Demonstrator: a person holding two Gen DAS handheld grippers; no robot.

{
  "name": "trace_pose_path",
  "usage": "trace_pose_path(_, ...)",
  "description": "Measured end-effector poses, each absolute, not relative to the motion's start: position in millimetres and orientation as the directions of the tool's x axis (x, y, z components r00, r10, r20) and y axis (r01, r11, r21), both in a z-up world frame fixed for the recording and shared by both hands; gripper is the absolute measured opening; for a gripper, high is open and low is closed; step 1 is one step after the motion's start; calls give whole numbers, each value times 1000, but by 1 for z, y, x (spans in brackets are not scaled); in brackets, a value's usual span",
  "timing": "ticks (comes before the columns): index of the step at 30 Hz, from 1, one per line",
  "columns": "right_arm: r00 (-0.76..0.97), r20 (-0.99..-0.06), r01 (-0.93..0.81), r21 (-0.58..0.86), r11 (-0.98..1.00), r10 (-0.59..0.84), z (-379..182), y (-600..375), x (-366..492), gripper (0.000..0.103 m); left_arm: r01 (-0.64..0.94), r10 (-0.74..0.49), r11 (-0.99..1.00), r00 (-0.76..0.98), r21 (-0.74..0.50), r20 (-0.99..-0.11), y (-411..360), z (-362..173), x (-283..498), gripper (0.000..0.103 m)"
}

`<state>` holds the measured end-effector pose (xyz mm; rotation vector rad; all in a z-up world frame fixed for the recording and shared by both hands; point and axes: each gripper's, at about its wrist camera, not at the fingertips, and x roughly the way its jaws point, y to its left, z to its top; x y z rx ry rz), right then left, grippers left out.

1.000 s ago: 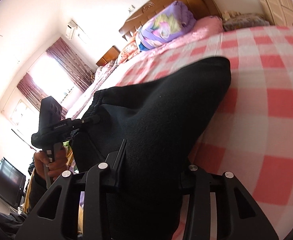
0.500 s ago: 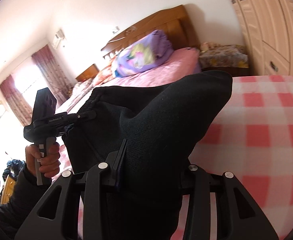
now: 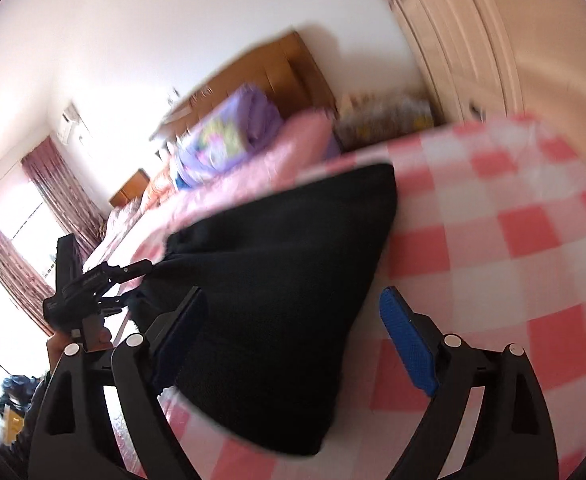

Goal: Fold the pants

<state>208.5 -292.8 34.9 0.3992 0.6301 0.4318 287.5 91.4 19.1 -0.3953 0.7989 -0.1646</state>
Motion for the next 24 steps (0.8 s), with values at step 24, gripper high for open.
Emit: trace_pose_path(24, 637, -455, -262, 630, 731, 622, 34, -277, 289, 89, 251, -168, 967, 753, 41, -637, -22, -3, 239, 102)
